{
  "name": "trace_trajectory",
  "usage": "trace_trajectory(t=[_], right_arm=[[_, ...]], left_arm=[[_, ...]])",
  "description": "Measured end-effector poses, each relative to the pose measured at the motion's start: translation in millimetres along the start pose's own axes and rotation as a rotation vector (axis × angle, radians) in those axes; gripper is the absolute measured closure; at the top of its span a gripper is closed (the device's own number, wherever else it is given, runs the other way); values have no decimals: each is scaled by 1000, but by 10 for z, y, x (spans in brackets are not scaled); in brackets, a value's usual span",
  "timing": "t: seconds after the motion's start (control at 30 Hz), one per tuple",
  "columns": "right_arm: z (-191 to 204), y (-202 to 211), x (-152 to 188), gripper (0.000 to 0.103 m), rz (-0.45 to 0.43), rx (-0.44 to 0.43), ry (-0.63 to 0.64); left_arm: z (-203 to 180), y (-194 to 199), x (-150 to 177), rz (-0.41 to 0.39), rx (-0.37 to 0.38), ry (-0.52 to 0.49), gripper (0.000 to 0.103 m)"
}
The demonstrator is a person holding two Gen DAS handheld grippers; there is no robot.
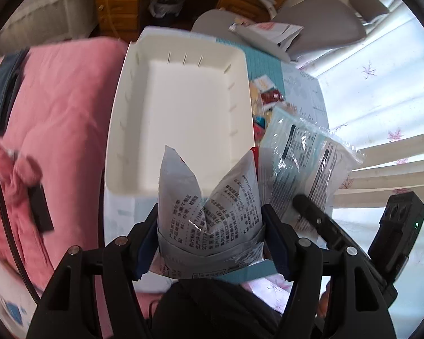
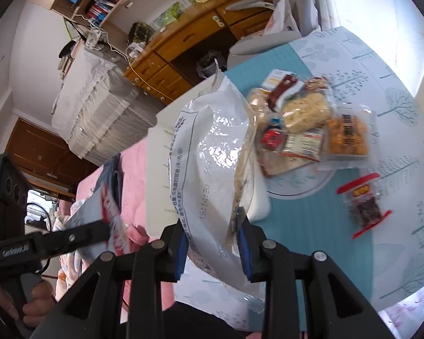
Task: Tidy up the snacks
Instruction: 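Lower both held bags into the white tray and open both grippers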
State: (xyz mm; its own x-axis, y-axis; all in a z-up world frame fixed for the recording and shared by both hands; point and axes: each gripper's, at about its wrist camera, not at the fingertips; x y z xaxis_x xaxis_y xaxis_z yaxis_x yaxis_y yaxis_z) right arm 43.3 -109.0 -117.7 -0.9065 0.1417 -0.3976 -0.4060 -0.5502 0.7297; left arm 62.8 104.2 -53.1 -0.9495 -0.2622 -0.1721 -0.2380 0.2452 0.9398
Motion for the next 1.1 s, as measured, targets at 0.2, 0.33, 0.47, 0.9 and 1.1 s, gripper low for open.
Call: trace_trajectory(t=[0.2,0.33,0.47,0.9,1.1], right_arm=[[232,-208,16,72,-12,-2,5],[335,-340,24,72,9,16,5],[398,-429,34,72,26,32,9],[252,-373,24,37,14,66,-13],[130,-284,34,37,24,73,6]], left_arm=[[134,-48,-243,-83,13,-93,37],[241,-130,-351,-87,44,-112,37],[293,-241,-418,-84,4,-130,34],[302,-359,-375,-91,-18,-97,15],[171,-335,-273,-92,-10,-90,15]])
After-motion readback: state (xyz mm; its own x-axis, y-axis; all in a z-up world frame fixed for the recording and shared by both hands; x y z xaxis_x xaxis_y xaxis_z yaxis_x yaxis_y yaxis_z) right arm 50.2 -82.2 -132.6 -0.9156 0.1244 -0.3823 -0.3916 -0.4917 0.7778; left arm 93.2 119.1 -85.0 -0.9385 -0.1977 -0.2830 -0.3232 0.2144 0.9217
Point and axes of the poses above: each gripper's, at about its wrist camera, not at the fingertips, and y roughly against the way its jaws point, z to its left, x to its underside, and after that the axes turned 5 degrees about y, right-handed
